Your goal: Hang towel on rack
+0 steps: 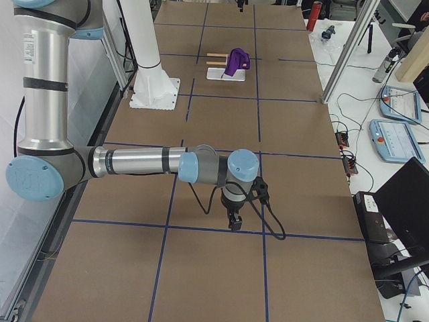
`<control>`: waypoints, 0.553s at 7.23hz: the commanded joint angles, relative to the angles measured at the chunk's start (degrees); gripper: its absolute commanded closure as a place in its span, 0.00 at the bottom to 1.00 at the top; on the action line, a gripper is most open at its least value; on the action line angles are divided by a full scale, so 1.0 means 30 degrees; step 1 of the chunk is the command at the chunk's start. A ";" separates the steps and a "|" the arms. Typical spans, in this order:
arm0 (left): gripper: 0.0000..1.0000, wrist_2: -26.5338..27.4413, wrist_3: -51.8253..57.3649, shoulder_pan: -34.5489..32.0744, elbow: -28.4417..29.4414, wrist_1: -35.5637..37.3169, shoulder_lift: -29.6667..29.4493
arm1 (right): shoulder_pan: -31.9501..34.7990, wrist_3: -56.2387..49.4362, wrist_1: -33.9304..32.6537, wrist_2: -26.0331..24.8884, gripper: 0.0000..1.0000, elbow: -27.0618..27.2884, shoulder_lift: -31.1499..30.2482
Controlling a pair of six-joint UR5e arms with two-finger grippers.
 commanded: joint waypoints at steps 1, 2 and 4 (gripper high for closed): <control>0.00 -0.2103 0.0574 -0.1712 0.0412 0.4043 0.0076 | 0.0220 0.1261 0.1164 0.0173 0.00 -0.0907 -0.0133; 0.00 -0.2106 0.0487 -0.2960 0.0560 0.4640 0.0134 | 0.0220 0.1299 0.1164 0.0173 0.00 -0.0936 -0.0103; 0.00 -0.2020 0.0398 -0.4493 0.1086 0.4763 0.0106 | 0.0220 0.1299 0.1193 0.0173 0.00 -0.0907 -0.0074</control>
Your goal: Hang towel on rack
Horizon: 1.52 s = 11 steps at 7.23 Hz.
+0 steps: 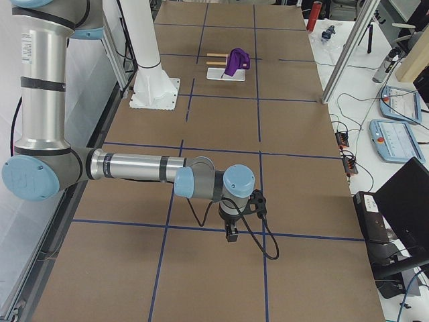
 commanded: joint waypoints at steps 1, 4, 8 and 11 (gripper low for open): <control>0.00 0.0596 -0.0049 -0.0818 0.0064 0.0197 0.0000 | 0.0003 0.0042 0.0036 0.0001 0.00 0.0025 0.0056; 0.00 0.0837 0.0009 -0.0848 -0.0609 0.0196 -0.0030 | 0.0003 0.0303 0.0036 -0.0028 0.00 0.0113 0.0085; 0.00 0.0836 0.0039 -0.0819 -0.1462 0.0197 0.0908 | 0.0003 0.1331 0.0065 0.0001 0.00 0.0376 0.0115; 0.00 0.0836 0.0039 -0.0818 -0.1433 0.0197 0.0909 | 0.0003 0.1331 0.0065 0.0001 0.00 0.0376 0.0115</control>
